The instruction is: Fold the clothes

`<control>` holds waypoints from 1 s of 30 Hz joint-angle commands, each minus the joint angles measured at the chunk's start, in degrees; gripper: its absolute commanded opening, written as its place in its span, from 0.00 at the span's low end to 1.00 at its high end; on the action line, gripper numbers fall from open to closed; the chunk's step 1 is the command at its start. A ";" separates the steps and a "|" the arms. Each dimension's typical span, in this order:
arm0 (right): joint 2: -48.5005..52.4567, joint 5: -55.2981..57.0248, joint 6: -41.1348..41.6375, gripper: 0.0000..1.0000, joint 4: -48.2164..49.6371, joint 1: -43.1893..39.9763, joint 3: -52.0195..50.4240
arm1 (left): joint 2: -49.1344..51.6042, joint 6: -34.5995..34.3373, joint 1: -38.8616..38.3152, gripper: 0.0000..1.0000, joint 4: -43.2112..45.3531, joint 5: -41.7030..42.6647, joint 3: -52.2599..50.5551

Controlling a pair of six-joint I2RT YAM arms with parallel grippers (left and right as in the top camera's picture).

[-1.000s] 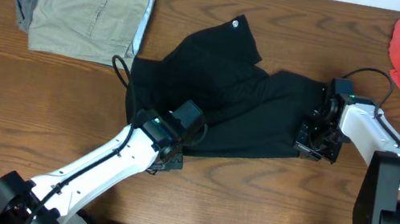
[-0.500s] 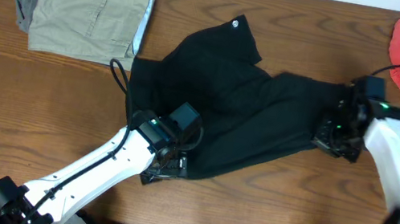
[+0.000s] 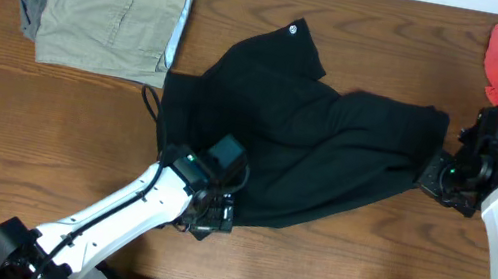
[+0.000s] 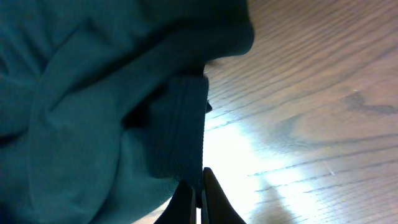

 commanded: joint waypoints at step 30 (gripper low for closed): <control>-0.63 0.85 -2.58 0.02 -1.14 -4.44 0.42 | 5.53 3.06 0.00 0.06 14.80 7.98 -8.07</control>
